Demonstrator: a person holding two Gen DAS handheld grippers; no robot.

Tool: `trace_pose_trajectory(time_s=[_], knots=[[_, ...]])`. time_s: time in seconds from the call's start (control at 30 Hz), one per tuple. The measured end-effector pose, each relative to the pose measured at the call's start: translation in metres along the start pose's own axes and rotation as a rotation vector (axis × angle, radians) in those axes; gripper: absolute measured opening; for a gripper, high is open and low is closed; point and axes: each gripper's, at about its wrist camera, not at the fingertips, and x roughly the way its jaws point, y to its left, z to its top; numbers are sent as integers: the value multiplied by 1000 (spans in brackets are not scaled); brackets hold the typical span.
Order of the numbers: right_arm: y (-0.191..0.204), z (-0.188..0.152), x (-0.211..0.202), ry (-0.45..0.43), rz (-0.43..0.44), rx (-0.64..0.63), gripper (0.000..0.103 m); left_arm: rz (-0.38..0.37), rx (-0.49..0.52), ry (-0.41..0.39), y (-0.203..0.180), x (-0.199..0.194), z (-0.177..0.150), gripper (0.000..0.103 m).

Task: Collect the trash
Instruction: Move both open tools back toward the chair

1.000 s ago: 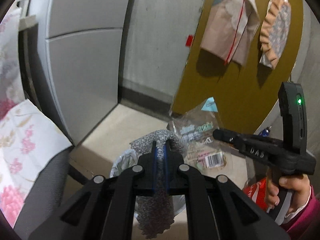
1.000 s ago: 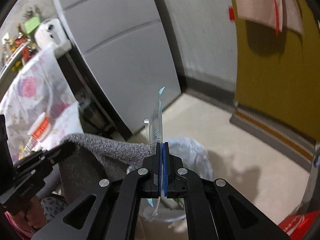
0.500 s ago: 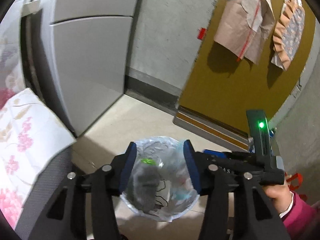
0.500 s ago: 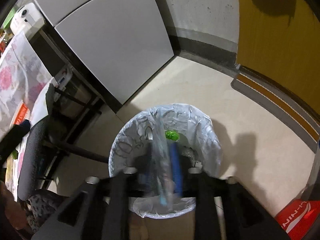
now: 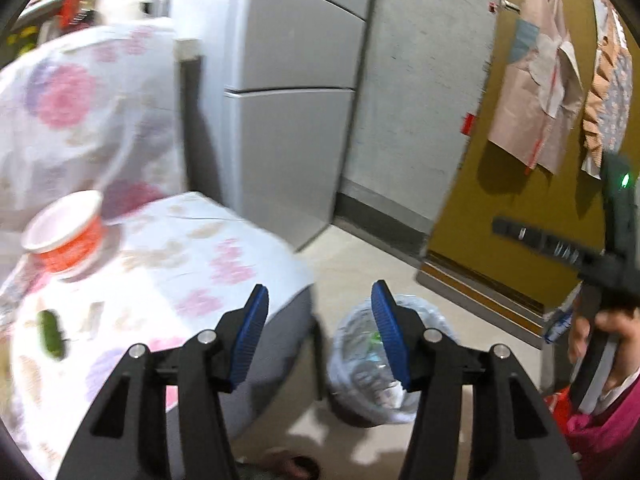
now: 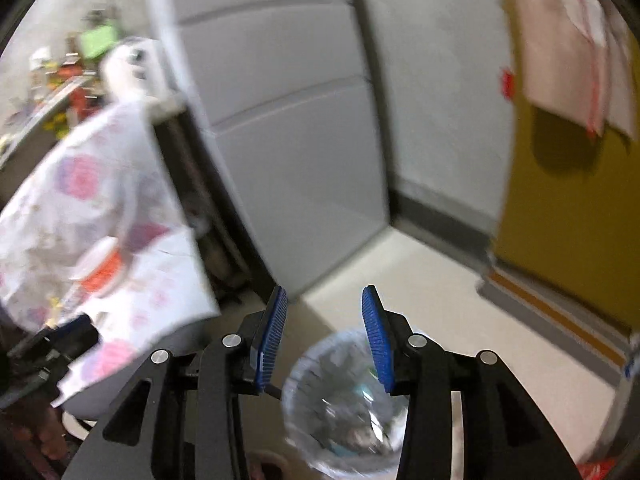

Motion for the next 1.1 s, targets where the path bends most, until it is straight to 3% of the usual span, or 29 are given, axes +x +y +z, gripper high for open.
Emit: trace_pose_trajectory(time_s=[0.17,0.3,0.47,0.67,0.87,1.1], knots=[[78,10,6,31,161,-109,43,101,-71,-14,47,-45,-17,55],[145,10,25,93,259,-210,43,240,-147,-36,91,-79,-31,59],[222,1,39,133,350,-337,43,425,-233,-34,145,-114,-49,63],[289,-10,56,170,446,-428,46,579,-332,-22,206,-153,-75,71],[329,-21,70,196,497,-472,48,630,-342,49,236,-150,-89,74],[338,-31,84,232,521,-461,49,635,-359,174,264,-110,-91,76]])
